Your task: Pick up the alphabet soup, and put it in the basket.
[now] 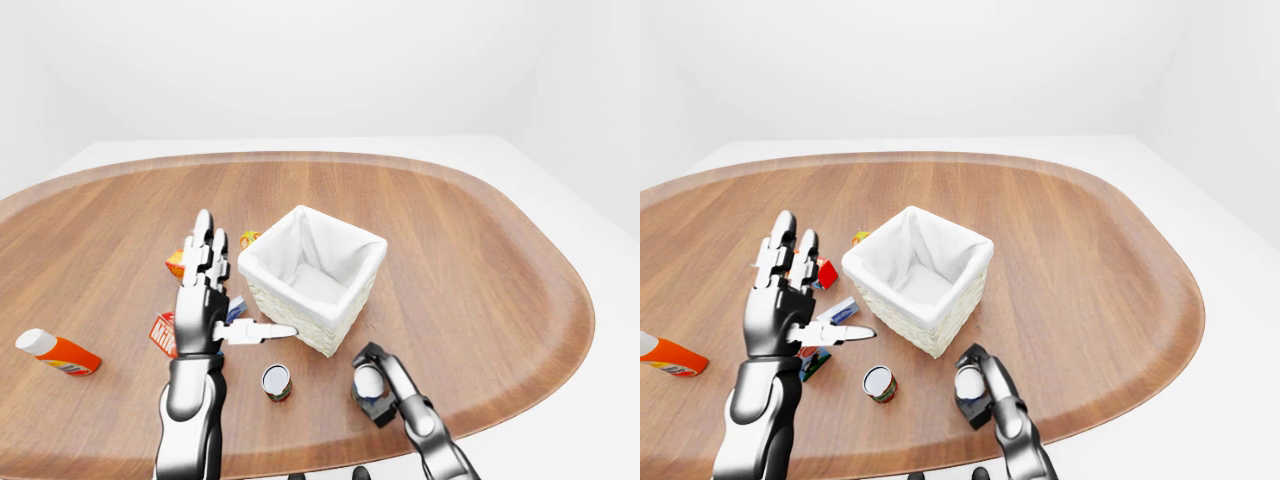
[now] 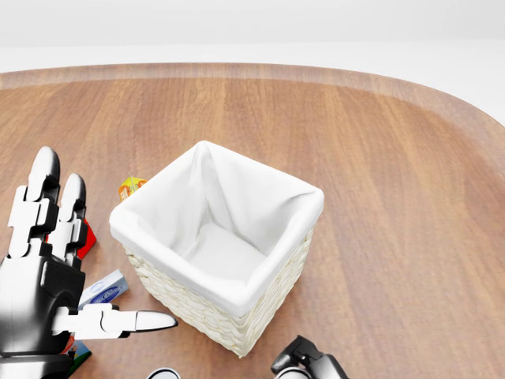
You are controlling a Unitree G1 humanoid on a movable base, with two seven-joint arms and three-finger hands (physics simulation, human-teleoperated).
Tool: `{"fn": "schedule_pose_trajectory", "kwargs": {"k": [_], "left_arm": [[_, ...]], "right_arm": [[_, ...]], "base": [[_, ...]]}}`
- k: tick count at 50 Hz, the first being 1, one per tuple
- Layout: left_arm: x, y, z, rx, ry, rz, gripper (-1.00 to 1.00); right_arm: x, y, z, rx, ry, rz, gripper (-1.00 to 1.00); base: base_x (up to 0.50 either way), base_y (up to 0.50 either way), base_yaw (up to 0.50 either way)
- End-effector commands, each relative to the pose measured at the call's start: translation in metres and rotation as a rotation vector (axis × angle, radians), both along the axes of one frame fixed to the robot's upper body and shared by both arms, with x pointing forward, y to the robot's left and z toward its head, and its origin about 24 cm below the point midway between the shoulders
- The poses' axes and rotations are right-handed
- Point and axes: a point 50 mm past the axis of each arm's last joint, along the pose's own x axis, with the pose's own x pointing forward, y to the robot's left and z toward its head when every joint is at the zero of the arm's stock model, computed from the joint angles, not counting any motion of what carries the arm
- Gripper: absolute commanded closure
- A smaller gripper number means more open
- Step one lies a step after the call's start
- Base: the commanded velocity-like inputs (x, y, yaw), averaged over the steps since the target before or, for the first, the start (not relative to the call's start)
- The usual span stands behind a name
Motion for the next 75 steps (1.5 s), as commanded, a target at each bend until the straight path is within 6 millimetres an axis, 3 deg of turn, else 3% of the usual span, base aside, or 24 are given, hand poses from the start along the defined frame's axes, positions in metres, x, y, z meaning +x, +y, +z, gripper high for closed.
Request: {"fn": "schedule_pose_trajectory", "kwargs": {"k": [1, 36, 46, 51, 55, 75], "left_arm": [[-0.001, 0.000, 0.000, 0.000, 0.000, -0.001, -1.00], [-0.001, 0.000, 0.001, 0.000, -0.001, 0.001, -1.00], [0.000, 0.000, 0.001, -0.001, -0.002, 0.003, -1.00], [0.000, 0.000, 0.001, -0.001, -0.002, 0.003, -1.00], [-0.001, 0.000, 0.001, -0.001, -0.002, 0.003, -1.00], [-0.001, 0.000, 0.001, 0.000, -0.002, 0.001, -1.00]], "right_arm": [[0.001, -0.001, 0.001, -0.011, -0.012, -0.003, 1.00], [0.005, -0.015, 0.037, 0.017, -0.102, -0.068, 1.00], [0.012, -0.021, 0.057, 0.031, -0.188, -0.093, 1.00], [0.021, -0.028, 0.085, 0.072, -0.316, -0.158, 1.00], [0.023, -0.031, 0.093, 0.086, -0.353, -0.178, 1.00], [0.027, -0.036, 0.115, 0.125, -0.454, -0.219, 1.00]], "base": [[0.00, 0.00, 0.00], [0.00, 0.00, 0.00], [0.00, 0.00, 0.00], [0.00, 0.00, 0.00], [0.00, 0.00, 0.00], [0.00, 0.00, 0.00]]}}
